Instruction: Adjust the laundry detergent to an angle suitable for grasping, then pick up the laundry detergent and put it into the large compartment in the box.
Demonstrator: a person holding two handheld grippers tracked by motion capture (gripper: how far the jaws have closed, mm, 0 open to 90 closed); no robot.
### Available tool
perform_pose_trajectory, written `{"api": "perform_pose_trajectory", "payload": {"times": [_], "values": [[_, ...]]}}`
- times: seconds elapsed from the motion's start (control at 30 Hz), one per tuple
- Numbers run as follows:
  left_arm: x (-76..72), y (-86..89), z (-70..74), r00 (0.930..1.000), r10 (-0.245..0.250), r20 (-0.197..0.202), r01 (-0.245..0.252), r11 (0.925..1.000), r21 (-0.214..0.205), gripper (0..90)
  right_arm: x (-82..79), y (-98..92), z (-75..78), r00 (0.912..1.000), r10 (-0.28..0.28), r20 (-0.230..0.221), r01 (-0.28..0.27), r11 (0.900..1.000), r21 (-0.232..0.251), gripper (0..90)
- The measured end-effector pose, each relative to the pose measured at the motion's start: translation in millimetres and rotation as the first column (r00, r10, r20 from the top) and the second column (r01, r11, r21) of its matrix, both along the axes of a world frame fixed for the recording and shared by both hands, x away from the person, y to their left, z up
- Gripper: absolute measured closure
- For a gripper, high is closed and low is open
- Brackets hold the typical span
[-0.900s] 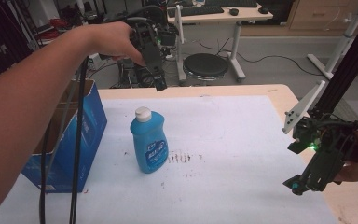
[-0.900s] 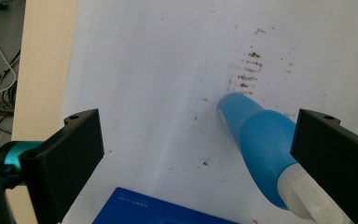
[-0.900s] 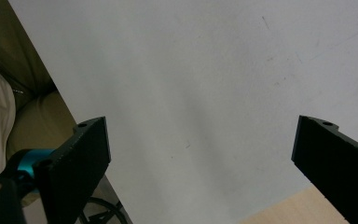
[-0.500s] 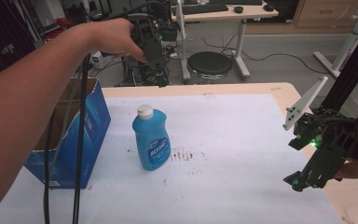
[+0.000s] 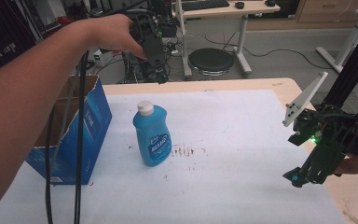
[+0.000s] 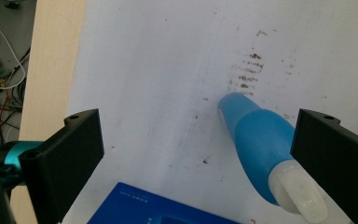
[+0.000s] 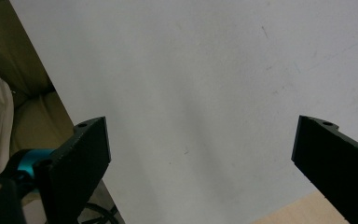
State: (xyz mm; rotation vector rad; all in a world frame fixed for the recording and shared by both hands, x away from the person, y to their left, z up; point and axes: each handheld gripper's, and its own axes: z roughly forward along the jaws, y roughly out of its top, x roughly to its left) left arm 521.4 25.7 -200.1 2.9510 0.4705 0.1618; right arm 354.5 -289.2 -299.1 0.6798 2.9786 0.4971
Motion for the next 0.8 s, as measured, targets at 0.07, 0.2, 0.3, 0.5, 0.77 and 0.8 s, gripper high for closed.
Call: {"api": "perform_pose_trajectory", "payload": {"times": [0.07,0.2,0.3,0.5,0.77,0.8], "values": [[0.2,-0.1,0.2,1.0,0.005,0.001,-0.005,1.0,0.003,2.5,0.5,0.0,-0.2,1.0,-0.001,0.003,0.001,1.0,0.003,3.4],[0.5,-1.6,1.4,0.9999,0.013,0.0,-0.013,0.9999,-0.008,2.5,1.7,1.1,-1.4,1.0,-0.006,0.0,0.006,0.9999,0.013,3.4],[-1.4,-2.2,2.0,0.9996,0.028,-0.01,-0.028,0.9996,0.007,2.5,1.2,2.1,-1.4,1.0,-0.003,-0.001,0.003,0.9999,0.011,3.4],[-4.7,-2.0,5.7,0.9962,0.085,-0.019,-0.085,0.9963,-0.007,2.5,2.2,2.8,-1.0,1.0,0.002,0.007,-0.002,1.0,0.008,3.4],[-7.7,-1.0,7.1,0.9886,0.146,-0.036,-0.148,0.9886,-0.03,2.5,2.1,0.8,-0.4,0.9999,0.0,0.011,-0.001,0.9998,0.021,3.4],[-7.3,-0.5,7.3,0.9879,0.15,-0.04,-0.151,0.9881,-0.028,2.5,2.3,0.5,-0.7,0.9999,0.004,0.014,-0.004,0.9998,0.02,3.4]]}}
